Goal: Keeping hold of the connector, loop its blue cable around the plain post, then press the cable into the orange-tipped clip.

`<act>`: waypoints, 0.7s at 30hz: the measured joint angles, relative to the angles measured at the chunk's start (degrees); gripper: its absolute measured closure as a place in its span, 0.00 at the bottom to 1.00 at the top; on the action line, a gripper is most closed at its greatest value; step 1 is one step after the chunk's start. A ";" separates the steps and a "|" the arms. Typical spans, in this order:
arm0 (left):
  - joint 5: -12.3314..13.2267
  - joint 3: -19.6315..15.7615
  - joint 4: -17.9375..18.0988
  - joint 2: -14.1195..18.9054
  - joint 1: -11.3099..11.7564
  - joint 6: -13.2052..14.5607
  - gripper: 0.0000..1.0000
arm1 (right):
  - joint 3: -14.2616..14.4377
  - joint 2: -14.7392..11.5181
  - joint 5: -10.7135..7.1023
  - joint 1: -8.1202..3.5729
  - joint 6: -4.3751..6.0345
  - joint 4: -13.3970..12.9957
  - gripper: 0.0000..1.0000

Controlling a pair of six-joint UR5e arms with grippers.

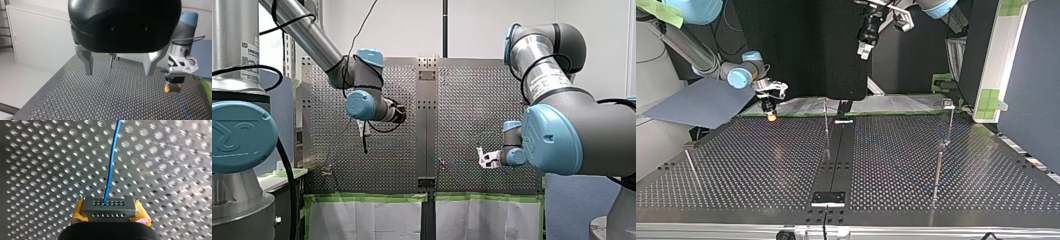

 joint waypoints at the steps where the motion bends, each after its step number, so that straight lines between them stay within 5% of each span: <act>1: 0.38 -0.39 0.18 0.39 0.11 -0.13 0.00 | 0.00 -0.32 0.00 -0.03 0.05 0.16 1.00; 10: 4.96 -4.74 4.35 2.06 1.33 -2.78 0.00 | 0.00 -3.51 0.61 0.01 0.33 1.87 1.00; 21: 8.05 -5.46 8.88 1.48 2.07 -2.48 0.00 | 0.00 -9.78 5.28 0.43 2.81 5.45 1.00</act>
